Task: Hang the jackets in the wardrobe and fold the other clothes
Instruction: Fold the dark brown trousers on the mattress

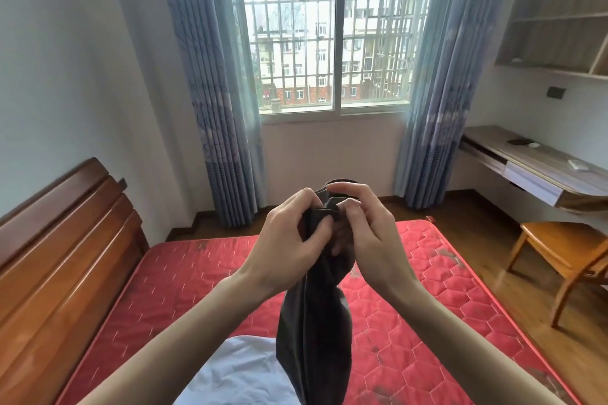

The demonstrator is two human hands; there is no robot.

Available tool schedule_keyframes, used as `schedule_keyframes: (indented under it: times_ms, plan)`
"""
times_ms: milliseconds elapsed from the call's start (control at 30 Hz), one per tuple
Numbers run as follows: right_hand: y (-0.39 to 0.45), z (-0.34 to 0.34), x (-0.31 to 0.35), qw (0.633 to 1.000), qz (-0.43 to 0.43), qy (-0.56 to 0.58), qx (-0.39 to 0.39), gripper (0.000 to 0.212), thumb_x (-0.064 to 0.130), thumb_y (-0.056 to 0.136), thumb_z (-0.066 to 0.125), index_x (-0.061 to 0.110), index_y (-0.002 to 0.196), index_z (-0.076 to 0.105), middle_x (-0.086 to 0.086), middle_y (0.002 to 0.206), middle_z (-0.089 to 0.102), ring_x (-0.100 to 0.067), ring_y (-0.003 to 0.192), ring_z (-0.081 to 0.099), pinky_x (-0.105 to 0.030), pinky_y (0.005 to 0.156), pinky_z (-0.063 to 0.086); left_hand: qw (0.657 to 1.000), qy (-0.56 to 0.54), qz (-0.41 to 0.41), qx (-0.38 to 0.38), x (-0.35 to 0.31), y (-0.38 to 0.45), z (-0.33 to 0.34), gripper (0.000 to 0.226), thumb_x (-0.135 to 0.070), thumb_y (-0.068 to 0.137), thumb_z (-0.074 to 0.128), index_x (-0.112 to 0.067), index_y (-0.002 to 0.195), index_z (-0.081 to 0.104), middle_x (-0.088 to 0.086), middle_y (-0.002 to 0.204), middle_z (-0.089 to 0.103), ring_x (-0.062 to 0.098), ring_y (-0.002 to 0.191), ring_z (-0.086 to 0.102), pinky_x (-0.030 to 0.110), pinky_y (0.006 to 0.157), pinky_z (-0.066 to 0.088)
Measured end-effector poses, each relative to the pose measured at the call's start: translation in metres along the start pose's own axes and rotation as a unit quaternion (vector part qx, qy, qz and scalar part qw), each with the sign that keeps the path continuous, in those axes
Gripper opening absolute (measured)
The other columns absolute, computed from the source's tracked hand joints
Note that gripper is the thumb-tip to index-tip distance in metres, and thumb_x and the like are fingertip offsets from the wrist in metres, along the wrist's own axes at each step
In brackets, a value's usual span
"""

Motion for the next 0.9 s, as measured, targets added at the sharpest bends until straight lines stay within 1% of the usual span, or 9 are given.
schedule_keyframes:
  times_ms: [100, 233, 300, 400, 467, 567, 667, 800, 900]
  plan:
    - [0.004, -0.011, 0.004, 0.989, -0.068, -0.129, 0.028, 0.023, 0.041, 0.106, 0.047, 0.032, 0.114, 0.067, 0.003, 0.075, 0.064, -0.018, 0.072, 0.061, -0.034, 0.069, 0.053, 0.999, -0.03, -0.021, 0.019, 0.005, -0.002, 0.002, 0.018, -0.014, 0.101, 0.06, -0.011, 0.085, 0.052, 0.001, 0.072, 0.052, 0.02, 0.066, 0.047, 0.039, 0.061, 0.044]
    - [0.029, -0.049, 0.0, 0.904, -0.165, -0.385, 0.08, 0.044, 0.063, 0.095, 0.055, 0.024, 0.093, 0.074, 0.01, 0.101, 0.054, -0.017, 0.103, 0.045, -0.041, 0.097, 0.042, 0.997, -0.051, -0.03, 0.055, 0.007, -0.005, -0.002, 0.019, -0.026, 0.103, 0.055, -0.013, 0.09, 0.054, 0.005, 0.074, 0.052, 0.024, 0.067, 0.049, 0.033, 0.059, 0.043]
    - [0.042, -0.069, -0.009, 0.875, -0.151, -0.433, 0.154, 0.047, 0.072, 0.089, 0.06, 0.027, 0.085, 0.074, 0.007, 0.117, 0.049, -0.019, 0.121, 0.039, -0.049, 0.108, 0.038, 0.996, -0.058, -0.024, 0.063, 0.008, -0.005, -0.008, 0.019, -0.029, 0.102, 0.055, -0.015, 0.09, 0.054, 0.006, 0.074, 0.051, 0.021, 0.066, 0.047, 0.03, 0.059, 0.041]
    - [0.055, -0.088, -0.018, 0.858, -0.086, -0.426, 0.274, 0.032, 0.073, 0.08, 0.069, 0.043, 0.071, 0.062, 0.012, 0.126, 0.046, -0.015, 0.133, 0.034, -0.052, 0.113, 0.037, 0.995, -0.064, -0.023, 0.078, 0.012, -0.001, -0.017, 0.02, -0.028, 0.103, 0.058, -0.013, 0.091, 0.054, 0.015, 0.075, 0.048, 0.019, 0.066, 0.043, 0.041, 0.059, 0.039]
    - [0.062, -0.093, -0.019, 0.857, -0.066, -0.399, 0.321, 0.037, 0.066, 0.082, 0.073, 0.034, 0.067, 0.062, 0.011, 0.124, 0.049, -0.013, 0.125, 0.045, -0.046, 0.105, 0.045, 0.994, -0.052, -0.025, 0.096, 0.016, 0.002, -0.021, 0.021, -0.025, 0.104, 0.06, -0.01, 0.091, 0.053, 0.019, 0.076, 0.046, 0.021, 0.067, 0.041, 0.046, 0.061, 0.039]
    - [0.066, -0.095, -0.01, 0.856, -0.079, -0.368, 0.353, 0.046, 0.056, 0.091, 0.072, 0.015, 0.074, 0.062, 0.007, 0.11, 0.056, -0.02, 0.092, 0.061, -0.045, 0.084, 0.052, 0.992, -0.02, -0.016, 0.121, 0.022, 0.004, -0.029, 0.023, -0.031, 0.106, 0.06, -0.012, 0.095, 0.053, 0.016, 0.078, 0.051, 0.031, 0.069, 0.047, 0.049, 0.065, 0.045]
    - [0.066, -0.098, 0.009, 0.864, -0.103, -0.346, 0.35, 0.049, 0.055, 0.095, 0.071, 0.021, 0.069, 0.046, 0.009, 0.07, 0.044, -0.01, 0.062, 0.041, -0.032, 0.061, 0.043, 0.991, 0.025, 0.019, 0.131, 0.023, 0.008, -0.039, 0.021, -0.034, 0.107, 0.057, -0.016, 0.097, 0.053, 0.002, 0.076, 0.057, 0.023, 0.067, 0.051, 0.04, 0.061, 0.048]
    - [0.071, -0.099, 0.038, 0.878, -0.145, -0.34, 0.304, 0.056, 0.051, 0.094, 0.07, 0.015, 0.068, 0.036, 0.008, 0.065, 0.027, -0.007, 0.062, 0.025, -0.029, 0.058, 0.029, 0.986, 0.087, 0.071, 0.126, 0.016, 0.025, -0.052, 0.02, -0.037, 0.109, 0.05, -0.021, 0.097, 0.049, -0.004, 0.068, 0.052, 0.014, 0.057, 0.045, 0.031, 0.053, 0.044]
    - [0.079, -0.104, 0.057, 0.889, -0.151, -0.336, 0.271, 0.047, 0.048, 0.094, 0.069, 0.015, 0.072, 0.045, 0.008, 0.063, 0.044, -0.004, 0.059, 0.041, -0.021, 0.058, 0.038, 0.98, 0.119, 0.105, 0.118, 0.007, 0.043, -0.06, 0.015, -0.033, 0.11, 0.049, -0.021, 0.101, 0.049, -0.015, 0.071, 0.059, 0.012, 0.06, 0.054, 0.017, 0.058, 0.04]
Point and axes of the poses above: each hand's wrist, its own y-axis towards the middle knuckle, its own z-axis out of the palm, x = y × z, the point moved 4 cm from there along y, towards the middle knuckle
